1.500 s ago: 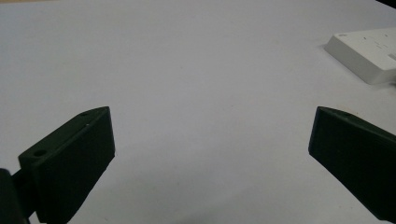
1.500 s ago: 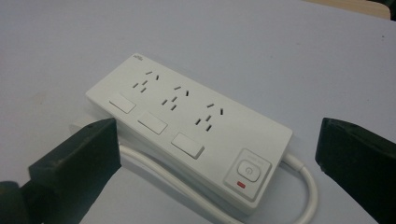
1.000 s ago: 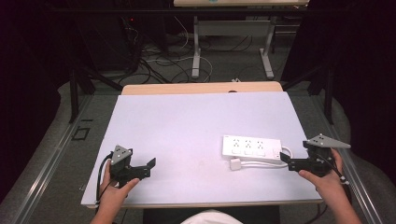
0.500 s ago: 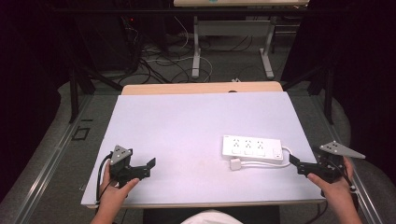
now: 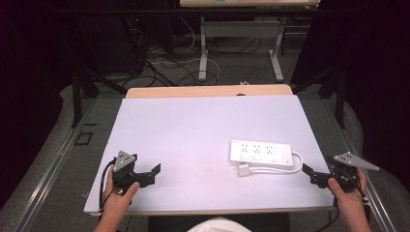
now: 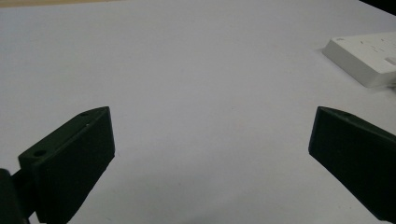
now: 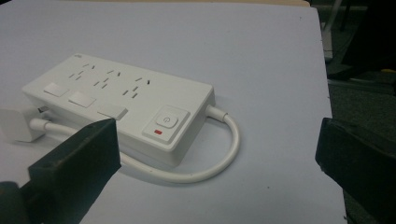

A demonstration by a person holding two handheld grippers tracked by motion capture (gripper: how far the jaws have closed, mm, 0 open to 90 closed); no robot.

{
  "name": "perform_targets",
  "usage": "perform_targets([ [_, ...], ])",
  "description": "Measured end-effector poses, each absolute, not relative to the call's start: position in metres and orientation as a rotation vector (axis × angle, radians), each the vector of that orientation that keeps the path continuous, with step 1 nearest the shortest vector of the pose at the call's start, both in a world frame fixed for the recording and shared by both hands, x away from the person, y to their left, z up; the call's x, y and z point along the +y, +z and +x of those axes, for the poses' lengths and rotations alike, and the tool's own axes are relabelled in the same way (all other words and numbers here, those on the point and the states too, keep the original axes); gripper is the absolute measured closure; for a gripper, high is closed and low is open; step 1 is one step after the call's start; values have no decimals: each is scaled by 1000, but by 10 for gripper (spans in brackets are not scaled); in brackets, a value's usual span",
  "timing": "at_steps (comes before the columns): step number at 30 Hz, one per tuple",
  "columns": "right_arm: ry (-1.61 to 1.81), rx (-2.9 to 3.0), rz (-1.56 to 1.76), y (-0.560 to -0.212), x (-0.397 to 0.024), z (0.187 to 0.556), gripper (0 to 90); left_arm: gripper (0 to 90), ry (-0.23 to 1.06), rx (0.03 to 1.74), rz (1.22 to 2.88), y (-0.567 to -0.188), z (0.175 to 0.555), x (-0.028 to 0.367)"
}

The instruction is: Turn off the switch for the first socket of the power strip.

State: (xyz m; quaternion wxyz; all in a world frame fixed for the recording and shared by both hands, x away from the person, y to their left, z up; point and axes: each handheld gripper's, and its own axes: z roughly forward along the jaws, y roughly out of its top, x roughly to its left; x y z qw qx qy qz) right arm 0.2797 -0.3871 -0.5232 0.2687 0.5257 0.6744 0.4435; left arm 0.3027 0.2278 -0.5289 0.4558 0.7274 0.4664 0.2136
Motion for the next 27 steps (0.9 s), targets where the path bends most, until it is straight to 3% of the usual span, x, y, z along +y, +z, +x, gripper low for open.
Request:
perform_targets([
  [27, 1120, 1844, 1435, -545, -391, 286, 0, 1, 519, 1166, 1794, -530, 305, 229],
])
